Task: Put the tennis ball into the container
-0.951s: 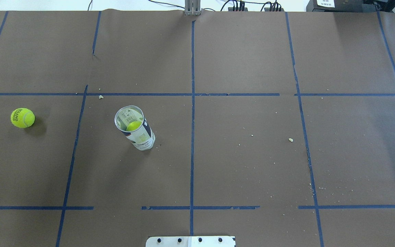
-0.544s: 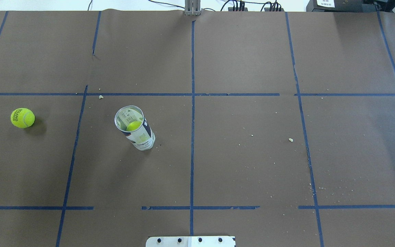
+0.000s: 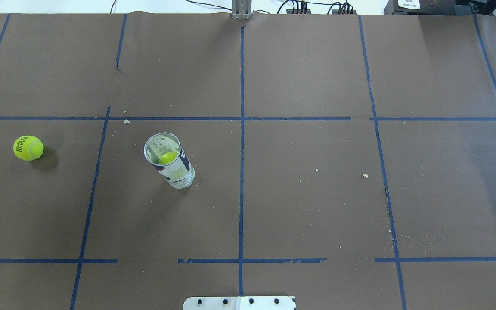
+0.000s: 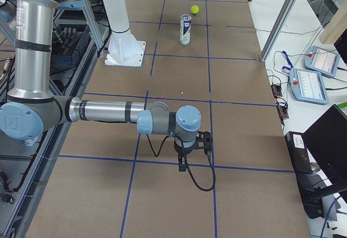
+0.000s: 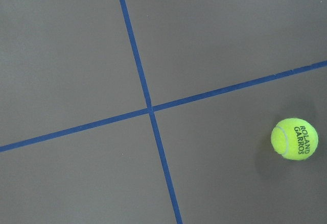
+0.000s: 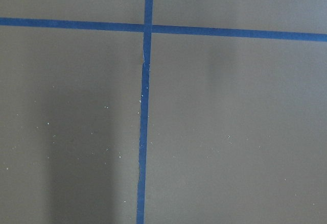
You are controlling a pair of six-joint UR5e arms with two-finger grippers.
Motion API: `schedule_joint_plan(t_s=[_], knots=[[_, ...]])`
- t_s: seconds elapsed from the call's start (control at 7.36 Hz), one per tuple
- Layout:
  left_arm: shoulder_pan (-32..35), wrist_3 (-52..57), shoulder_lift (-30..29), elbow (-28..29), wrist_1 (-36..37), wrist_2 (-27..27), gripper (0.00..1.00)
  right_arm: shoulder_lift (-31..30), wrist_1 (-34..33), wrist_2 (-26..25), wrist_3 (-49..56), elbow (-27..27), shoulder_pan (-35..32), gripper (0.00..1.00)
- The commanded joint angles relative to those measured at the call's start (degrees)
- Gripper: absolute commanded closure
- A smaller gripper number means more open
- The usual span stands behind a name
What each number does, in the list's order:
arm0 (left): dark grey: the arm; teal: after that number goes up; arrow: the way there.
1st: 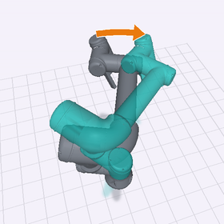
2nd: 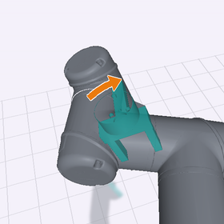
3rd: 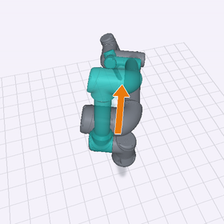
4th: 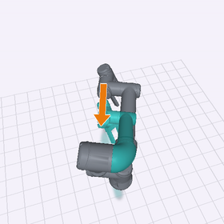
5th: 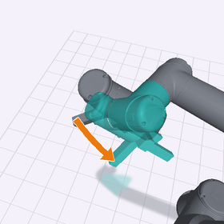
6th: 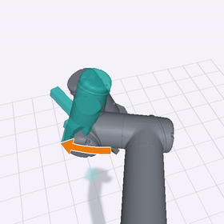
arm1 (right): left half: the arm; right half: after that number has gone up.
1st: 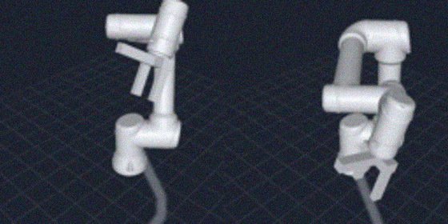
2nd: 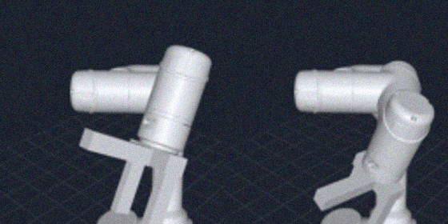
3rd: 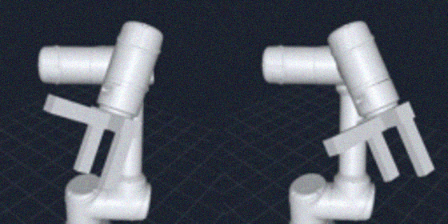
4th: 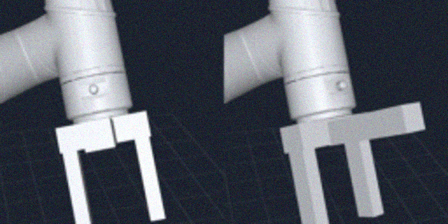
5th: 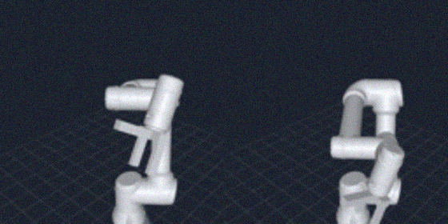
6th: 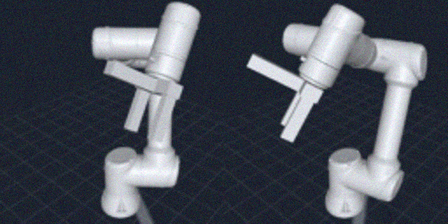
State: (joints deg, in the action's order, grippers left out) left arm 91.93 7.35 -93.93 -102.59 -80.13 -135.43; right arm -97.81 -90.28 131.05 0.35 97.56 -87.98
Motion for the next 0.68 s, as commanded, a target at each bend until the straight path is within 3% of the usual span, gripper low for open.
schedule_joint_plan(t_s=[0.0, 0.14, 0.41, 0.54], knots=[[-0.17, -4.19, -0.46, -1.73, -2.03, -0.27, 0.0, -0.02, 0.02, 0.0, 0.0, 0.0, 0.0, 0.0], [-2.35, -5.14, -0.73, -1.21, -8.32, -0.27, 0.0, -0.02, 0.02, 0.0, 0.0, 0.0, 0.0, 0.0], [-10.66, -16.33, -0.9, -0.94, -10.13, 0.16, 0.0, 0.07, 0.02, 0.0, 0.0, 0.0, 0.0, 0.0], [-13.67, -22.84, -0.73, -0.51, -14.92, 0.25, 0.0, -0.02, -0.07, 0.0, 0.0, 0.0, 0.0, 0.0]])
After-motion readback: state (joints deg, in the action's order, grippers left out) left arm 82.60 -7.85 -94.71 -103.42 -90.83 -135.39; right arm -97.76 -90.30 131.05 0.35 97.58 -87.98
